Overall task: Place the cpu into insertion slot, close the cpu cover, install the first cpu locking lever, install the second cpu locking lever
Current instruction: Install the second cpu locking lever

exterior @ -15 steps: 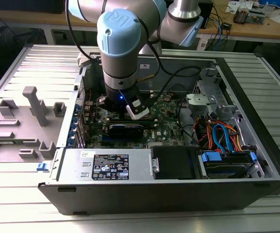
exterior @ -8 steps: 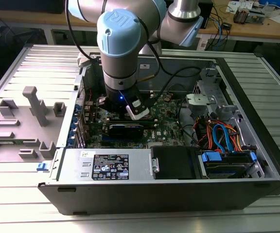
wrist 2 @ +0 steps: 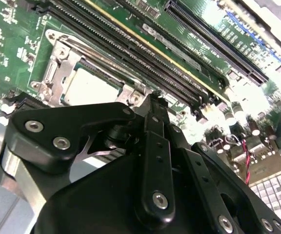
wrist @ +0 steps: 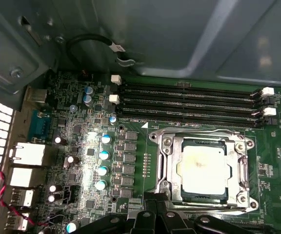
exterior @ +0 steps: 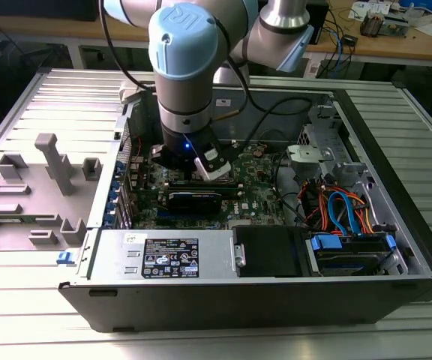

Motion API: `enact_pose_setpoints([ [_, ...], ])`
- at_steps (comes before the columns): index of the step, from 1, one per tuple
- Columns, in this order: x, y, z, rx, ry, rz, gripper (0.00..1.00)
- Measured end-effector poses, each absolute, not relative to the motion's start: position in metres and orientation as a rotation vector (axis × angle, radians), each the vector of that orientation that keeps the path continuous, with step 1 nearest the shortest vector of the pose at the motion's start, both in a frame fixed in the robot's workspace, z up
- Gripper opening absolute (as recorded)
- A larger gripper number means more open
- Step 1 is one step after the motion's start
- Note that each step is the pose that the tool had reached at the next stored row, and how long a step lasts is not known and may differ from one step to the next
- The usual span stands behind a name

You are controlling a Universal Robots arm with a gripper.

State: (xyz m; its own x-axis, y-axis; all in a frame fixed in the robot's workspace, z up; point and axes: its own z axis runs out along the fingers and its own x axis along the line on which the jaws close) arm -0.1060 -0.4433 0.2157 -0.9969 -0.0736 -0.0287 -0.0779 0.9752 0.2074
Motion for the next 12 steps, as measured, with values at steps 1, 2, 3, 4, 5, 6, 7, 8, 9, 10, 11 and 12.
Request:
enact_pose_setpoints([
  [1,-0.106,-0.4433,0.2186,-0.119,3.101,0.327,0.11],
  [2,-0.106,-0.4433,0.2187,-0.119,3.101,0.327,0.11],
  [3,-0.106,-0.4433,0.2187,-0.119,3.101,0.327,0.11],
  [4,-0.106,-0.4433,0.219,-0.119,3.101,0.327,0.11],
  [5,-0.106,-0.4433,0.2191,-0.119,3.101,0.327,0.11],
  [6,-0.106,-0.4433,0.2192,-0.119,3.101,0.327,0.11],
  [7,-0.106,-0.4433,0.2194,-0.119,3.101,0.327,0.11],
  [8,-0.106,-0.4433,0.2195,-0.119,3.101,0.327,0.11],
  [9,-0.106,-0.4433,0.2217,-0.119,3.101,0.327,0.11],
  [10,-0.106,-0.4433,0.2237,-0.119,3.101,0.327,0.11],
  [11,-0.106,-0.4433,0.2237,-0.119,3.101,0.327,0.11],
  [12,-0.106,-0.4433,0.2239,-0.119,3.101,0.327,0.11],
])
